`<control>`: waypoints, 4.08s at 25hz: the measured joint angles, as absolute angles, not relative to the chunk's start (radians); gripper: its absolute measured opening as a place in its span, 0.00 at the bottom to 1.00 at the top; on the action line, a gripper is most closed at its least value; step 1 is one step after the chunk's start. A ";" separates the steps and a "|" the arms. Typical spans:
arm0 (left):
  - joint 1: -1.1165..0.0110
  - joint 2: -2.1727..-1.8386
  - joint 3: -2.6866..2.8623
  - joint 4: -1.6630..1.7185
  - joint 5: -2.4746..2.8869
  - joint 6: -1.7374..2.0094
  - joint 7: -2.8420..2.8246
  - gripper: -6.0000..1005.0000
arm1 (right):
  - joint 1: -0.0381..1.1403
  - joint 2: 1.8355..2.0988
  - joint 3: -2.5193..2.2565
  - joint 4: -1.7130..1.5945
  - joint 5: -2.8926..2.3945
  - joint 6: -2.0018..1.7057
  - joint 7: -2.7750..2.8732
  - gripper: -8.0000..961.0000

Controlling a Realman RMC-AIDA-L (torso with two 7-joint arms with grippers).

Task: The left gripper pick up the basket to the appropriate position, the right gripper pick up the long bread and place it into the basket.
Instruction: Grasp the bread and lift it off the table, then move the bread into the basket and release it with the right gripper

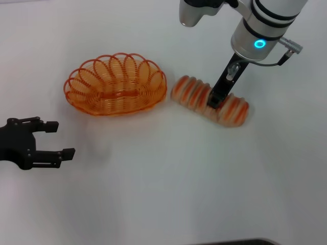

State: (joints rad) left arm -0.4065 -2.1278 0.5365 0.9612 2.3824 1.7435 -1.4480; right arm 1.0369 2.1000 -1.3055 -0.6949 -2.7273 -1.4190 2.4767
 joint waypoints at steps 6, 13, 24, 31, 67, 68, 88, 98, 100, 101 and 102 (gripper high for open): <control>-0.407 -2.128 0.535 0.962 2.382 1.744 -1.448 0.87 | 1.037 2.100 -1.306 -0.696 -2.724 -1.420 2.477 0.30; -0.406 -2.128 0.533 0.962 2.382 1.744 -1.448 0.87 | 1.036 2.100 -1.305 -0.697 -2.724 -1.421 2.477 0.26; -0.407 -2.128 0.531 0.962 2.382 1.743 -1.448 0.87 | 1.003 2.089 -1.297 -0.761 -2.722 -1.449 2.460 0.26; -0.413 -2.126 0.531 0.969 2.382 1.743 -1.448 0.87 | 0.977 2.067 -1.268 -0.874 -2.729 -1.505 2.453 0.26; -0.414 -2.119 0.528 0.983 2.382 1.772 -1.460 0.87 | 1.125 2.085 -1.142 -0.913 -2.659 -1.549 1.878 0.27; -0.413 -2.119 0.528 0.983 2.382 1.773 -1.460 0.87 | 1.125 2.086 -1.151 -0.913 -2.641 -1.546 1.851 0.27; -0.413 -2.118 0.526 0.983 2.382 1.777 -1.463 0.87 | 1.231 2.097 -1.228 -0.686 -2.487 -1.318 1.782 0.27; -0.411 -2.119 0.526 0.978 2.382 1.773 -1.458 0.87 | 1.283 2.099 -1.258 -0.550 -2.445 -1.256 1.775 0.29; -0.411 -2.119 0.526 0.977 2.382 1.773 -1.458 0.87 | 1.288 2.099 -1.258 -0.535 -2.444 -1.248 1.775 0.29; -0.411 -2.119 0.526 0.977 2.382 1.773 -1.458 0.87 | 1.289 2.100 -1.258 -0.530 -2.443 -1.244 1.775 0.29; -0.411 -2.119 0.526 0.976 2.382 1.773 -1.458 0.87 | 1.290 2.100 -1.258 -0.527 -2.442 -1.241 1.775 0.29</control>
